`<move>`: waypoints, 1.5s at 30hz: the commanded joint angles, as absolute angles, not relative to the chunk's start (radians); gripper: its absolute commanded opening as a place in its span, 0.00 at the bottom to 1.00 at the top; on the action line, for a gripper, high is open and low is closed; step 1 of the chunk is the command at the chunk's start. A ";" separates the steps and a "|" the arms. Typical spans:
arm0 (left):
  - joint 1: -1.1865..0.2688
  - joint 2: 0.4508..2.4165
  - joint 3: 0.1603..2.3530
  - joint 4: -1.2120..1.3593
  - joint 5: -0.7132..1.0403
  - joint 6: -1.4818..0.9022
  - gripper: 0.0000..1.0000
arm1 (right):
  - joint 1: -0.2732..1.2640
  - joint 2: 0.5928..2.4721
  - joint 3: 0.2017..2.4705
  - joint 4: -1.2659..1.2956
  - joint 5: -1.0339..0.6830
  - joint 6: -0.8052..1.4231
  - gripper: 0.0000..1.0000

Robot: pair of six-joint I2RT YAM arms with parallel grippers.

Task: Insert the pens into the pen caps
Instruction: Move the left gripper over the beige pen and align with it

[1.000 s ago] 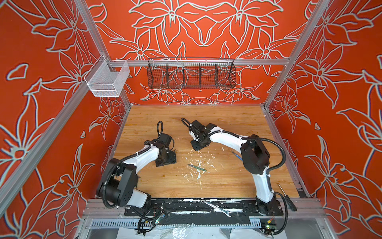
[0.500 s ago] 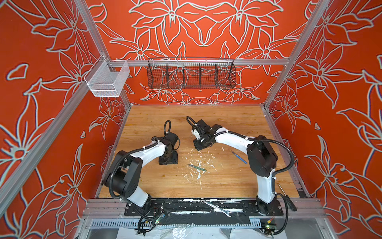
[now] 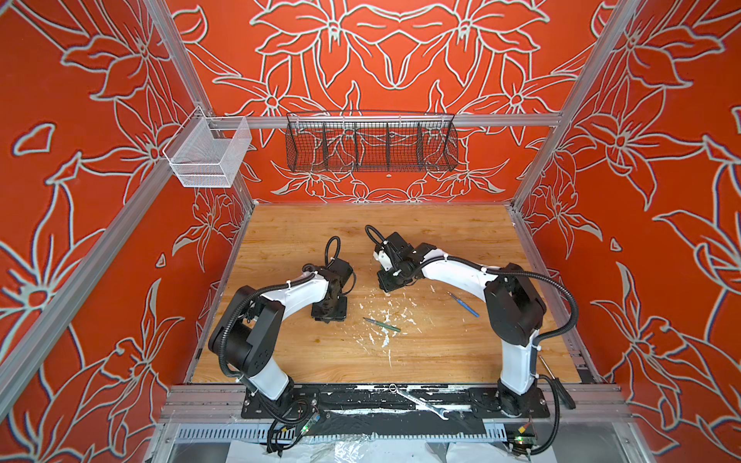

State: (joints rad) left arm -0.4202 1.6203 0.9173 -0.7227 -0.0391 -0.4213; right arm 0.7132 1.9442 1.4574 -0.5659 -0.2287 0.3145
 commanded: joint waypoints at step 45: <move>-0.334 1.411 0.867 -0.755 -0.135 -0.505 0.80 | 0.820 1.995 1.545 -0.657 -0.232 0.175 0.35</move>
